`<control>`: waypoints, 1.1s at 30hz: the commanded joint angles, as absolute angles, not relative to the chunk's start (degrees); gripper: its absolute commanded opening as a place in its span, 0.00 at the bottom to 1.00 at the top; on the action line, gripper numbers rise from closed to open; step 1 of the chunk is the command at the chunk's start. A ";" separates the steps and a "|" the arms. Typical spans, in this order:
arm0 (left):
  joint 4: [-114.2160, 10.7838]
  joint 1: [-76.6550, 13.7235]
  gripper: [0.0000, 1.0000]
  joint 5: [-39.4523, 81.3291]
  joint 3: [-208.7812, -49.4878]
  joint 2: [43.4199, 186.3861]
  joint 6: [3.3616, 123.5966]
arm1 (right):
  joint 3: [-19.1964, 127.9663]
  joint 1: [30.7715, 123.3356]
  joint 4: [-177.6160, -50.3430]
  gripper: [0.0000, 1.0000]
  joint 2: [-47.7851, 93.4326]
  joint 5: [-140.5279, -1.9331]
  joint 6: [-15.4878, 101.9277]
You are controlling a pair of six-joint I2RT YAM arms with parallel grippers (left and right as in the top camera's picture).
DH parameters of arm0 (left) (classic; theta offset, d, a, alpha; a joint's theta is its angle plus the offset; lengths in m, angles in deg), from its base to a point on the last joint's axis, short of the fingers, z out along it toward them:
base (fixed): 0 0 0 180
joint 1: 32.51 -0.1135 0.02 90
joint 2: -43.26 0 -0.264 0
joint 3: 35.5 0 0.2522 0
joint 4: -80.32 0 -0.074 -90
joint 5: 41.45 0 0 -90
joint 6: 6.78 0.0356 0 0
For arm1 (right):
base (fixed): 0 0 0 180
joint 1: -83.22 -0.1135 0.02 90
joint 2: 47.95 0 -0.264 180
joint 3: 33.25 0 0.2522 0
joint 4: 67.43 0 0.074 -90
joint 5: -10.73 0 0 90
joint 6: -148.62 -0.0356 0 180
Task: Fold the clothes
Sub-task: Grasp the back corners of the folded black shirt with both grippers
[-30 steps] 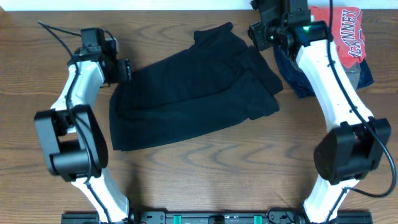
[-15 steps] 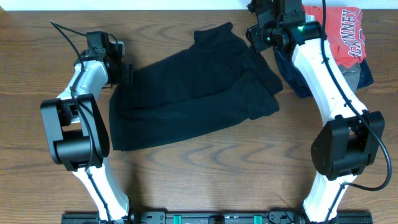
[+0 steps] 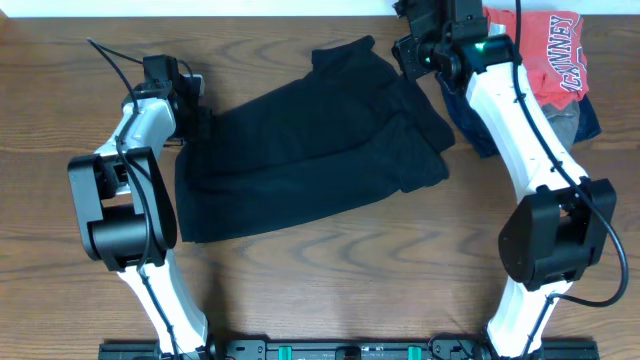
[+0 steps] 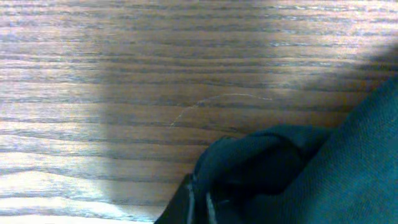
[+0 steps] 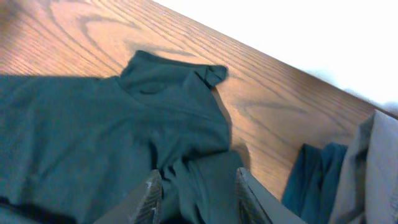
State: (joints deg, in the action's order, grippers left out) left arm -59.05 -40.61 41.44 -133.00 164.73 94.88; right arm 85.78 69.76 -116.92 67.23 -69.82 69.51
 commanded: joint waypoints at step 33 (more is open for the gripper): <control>-49.08 -40.68 0.06 45.81 -133.59 153.64 82.64 | 86.26 66.14 -76.62 0.36 97.24 -70.94 52.84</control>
